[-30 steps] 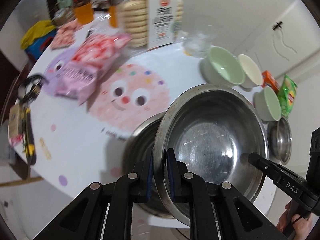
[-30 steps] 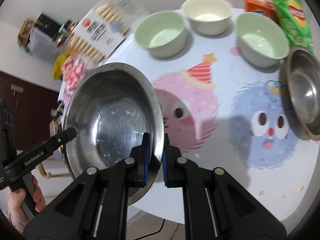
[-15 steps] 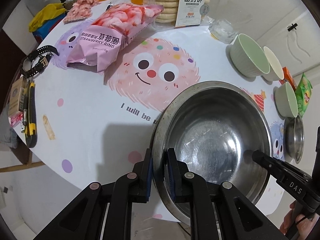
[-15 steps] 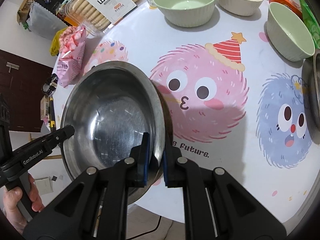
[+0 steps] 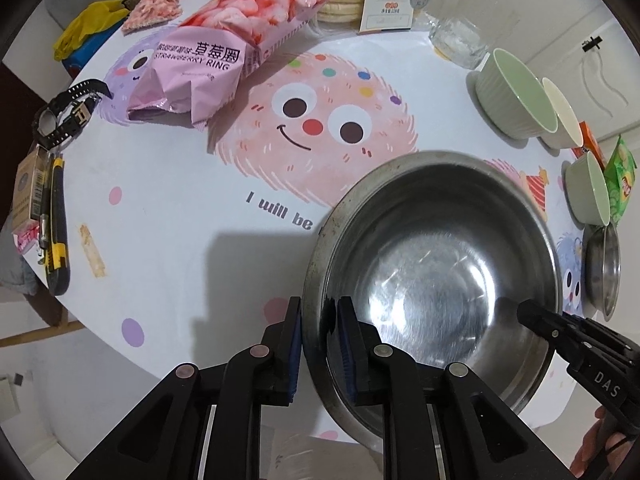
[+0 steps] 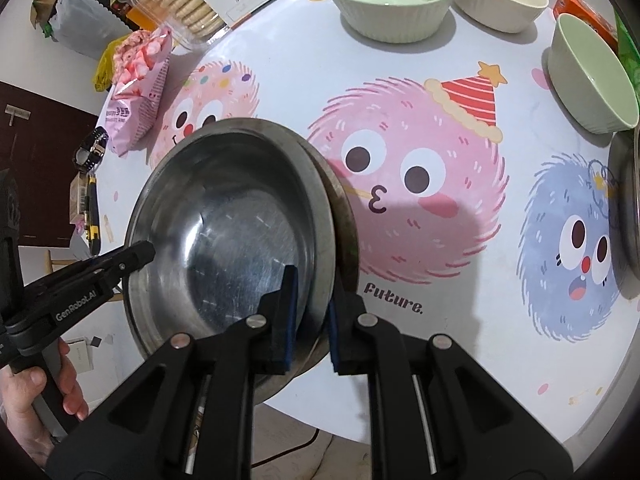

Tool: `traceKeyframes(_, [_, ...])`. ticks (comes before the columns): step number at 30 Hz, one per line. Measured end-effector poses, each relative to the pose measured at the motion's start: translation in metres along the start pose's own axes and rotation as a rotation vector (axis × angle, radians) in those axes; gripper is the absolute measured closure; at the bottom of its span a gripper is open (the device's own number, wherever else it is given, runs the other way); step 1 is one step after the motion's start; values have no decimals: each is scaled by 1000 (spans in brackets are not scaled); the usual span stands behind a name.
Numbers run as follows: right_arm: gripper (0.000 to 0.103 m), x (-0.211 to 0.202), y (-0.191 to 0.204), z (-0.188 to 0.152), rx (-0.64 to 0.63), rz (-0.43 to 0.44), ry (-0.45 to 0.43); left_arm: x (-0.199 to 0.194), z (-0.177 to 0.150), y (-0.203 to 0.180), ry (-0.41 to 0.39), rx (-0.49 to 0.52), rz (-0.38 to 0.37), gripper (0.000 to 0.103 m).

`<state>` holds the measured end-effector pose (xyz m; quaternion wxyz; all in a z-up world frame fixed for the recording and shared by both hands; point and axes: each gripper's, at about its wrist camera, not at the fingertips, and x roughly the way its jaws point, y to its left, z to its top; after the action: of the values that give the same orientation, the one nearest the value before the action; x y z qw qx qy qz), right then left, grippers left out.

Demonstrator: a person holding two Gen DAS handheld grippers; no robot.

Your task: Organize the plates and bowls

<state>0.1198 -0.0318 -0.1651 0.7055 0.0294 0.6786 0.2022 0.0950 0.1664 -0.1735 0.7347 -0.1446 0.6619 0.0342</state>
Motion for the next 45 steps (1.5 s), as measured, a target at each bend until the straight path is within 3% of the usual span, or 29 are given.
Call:
traceKeyframes(3, [86,0,1,0,-6,-8,6,2,0,1,6,-5,-8,84])
traceKeyframes(8, [78,-6,4,-2,-13,-10,0,-3,-1,3,-1,-5,-15,72])
traceKeyframes(10, [65,-9,6,-4,-23,-31,-5,-6,-2,5,-9,-7,-14,59])
traceKeyframes(12, [56,-11,6,-4,-27,-43,-11,-7,-3,6,-14,-16,-17,53])
traceKeyframes(18, [53,-19,5,-8,-34,-61,-28,-15,-9,7,-36,-17,-35,44])
traceKeyframes(20, [44,-22,2,-9,-31,-61,-37,-20,-11,5,-54,-7,-34,35])
traceKeyframes(22, [27,-27,-1,-12,-27,-58,-49,-25,-13,1,-74,3,-37,16])
traceKeyframes(27, [17,-41,-18,-18,-9,-69,-82,-36,-12,-18,-110,53,-43,0])
traceKeyframes(30, [1,-52,-33,-24,11,-70,-106,-41,-9,-35,-127,95,-50,0])
traceKeyframes(39, [0,-94,-103,-48,136,-92,-189,-44,-7,-117,-139,244,-81,0])
traceKeyframes(45, [0,-125,-165,-69,242,-105,-249,-35,-10,-196,-117,340,-132,0])
